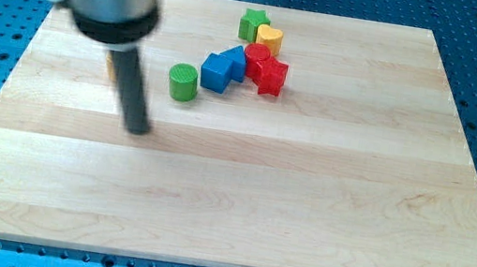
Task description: Place the green circle left to green star
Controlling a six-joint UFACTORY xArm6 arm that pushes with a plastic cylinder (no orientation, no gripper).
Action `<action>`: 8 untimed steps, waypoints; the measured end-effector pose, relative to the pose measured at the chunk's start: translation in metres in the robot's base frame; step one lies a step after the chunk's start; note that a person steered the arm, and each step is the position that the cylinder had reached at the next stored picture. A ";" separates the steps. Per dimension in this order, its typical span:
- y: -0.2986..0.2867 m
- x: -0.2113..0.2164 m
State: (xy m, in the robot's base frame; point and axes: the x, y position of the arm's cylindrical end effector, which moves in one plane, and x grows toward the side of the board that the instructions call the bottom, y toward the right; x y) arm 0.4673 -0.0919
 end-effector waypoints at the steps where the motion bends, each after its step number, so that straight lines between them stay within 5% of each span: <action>1: 0.001 -0.036; 4: 0.029 -0.052; 8: -0.010 -0.191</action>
